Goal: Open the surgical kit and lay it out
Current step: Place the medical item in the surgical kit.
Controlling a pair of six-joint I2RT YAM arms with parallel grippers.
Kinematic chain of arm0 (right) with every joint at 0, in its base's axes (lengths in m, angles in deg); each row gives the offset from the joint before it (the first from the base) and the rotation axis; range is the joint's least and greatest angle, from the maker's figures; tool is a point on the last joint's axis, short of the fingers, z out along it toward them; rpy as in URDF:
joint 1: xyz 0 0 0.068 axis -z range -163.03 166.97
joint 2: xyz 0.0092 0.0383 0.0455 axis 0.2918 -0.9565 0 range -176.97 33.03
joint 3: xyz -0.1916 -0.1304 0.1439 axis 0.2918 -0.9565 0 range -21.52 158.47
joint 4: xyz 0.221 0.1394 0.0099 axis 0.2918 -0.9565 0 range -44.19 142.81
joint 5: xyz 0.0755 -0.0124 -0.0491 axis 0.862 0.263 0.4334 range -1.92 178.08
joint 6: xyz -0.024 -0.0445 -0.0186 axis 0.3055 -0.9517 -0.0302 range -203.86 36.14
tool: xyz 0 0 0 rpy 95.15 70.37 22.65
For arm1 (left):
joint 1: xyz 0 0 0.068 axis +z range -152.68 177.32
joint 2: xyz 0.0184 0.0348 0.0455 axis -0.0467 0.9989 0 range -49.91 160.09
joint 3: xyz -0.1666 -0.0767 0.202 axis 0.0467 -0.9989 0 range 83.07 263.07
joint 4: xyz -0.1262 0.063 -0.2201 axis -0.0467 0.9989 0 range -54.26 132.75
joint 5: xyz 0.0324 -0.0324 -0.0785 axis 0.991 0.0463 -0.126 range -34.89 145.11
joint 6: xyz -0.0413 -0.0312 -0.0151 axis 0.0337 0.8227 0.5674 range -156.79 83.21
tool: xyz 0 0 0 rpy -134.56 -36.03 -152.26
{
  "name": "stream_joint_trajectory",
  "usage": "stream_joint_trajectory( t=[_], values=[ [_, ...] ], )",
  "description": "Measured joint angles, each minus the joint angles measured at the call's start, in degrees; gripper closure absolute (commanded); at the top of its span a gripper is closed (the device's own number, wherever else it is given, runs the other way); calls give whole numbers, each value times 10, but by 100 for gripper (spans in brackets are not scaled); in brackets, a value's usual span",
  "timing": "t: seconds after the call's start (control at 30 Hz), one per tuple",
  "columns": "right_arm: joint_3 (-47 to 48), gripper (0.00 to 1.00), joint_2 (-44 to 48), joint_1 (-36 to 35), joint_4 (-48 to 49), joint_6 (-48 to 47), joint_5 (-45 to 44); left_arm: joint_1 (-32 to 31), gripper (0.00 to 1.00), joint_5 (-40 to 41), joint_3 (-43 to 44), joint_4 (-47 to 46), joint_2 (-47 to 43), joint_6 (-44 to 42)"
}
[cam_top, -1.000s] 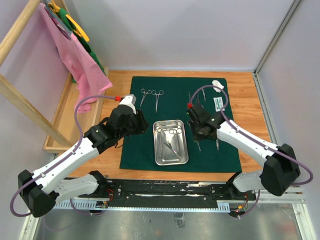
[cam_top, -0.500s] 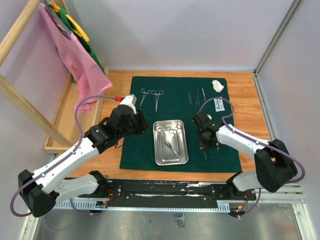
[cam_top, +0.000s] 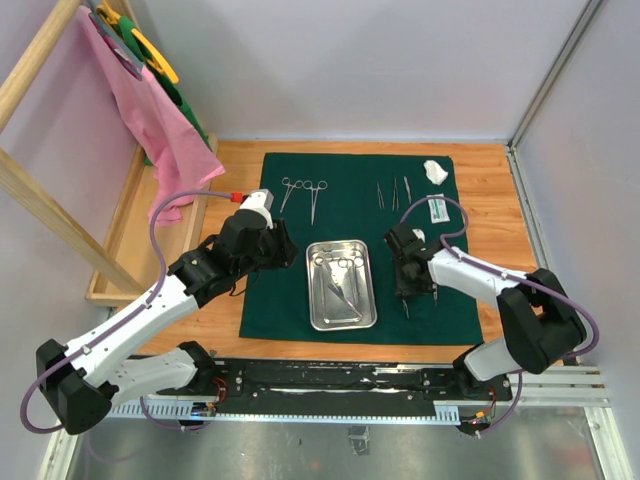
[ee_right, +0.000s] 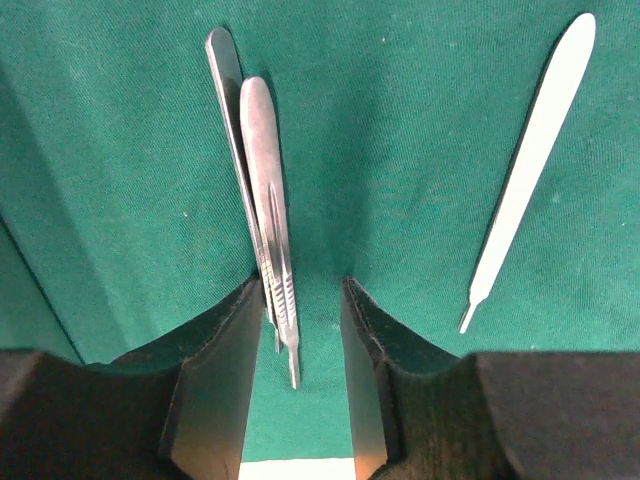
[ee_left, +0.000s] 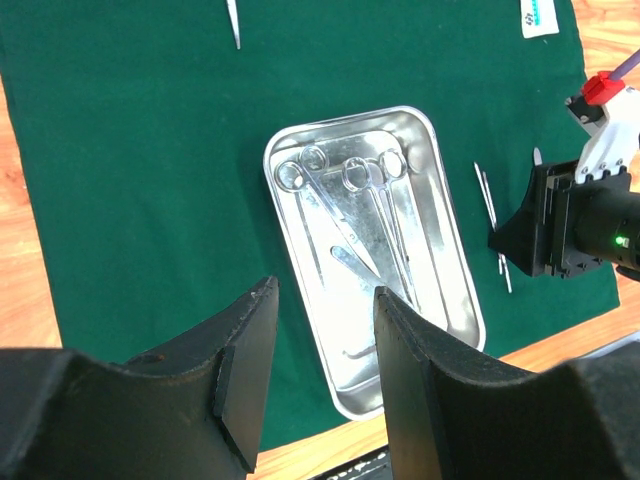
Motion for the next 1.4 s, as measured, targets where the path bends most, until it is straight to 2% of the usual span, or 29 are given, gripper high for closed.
stream_joint_trajectory(
  t=[0.57,1.07,1.4],
  values=[
    [-8,68,57,14,-9,-15,-1,3,52,-2,-9,-4,0,0],
    [-7,69,20,19,16,-33,31,3,52,-4,-9,-5,9,0],
    [1,91,3,19,24,-34,42,3,52,-4,-9,-5,10,0]
  ],
)
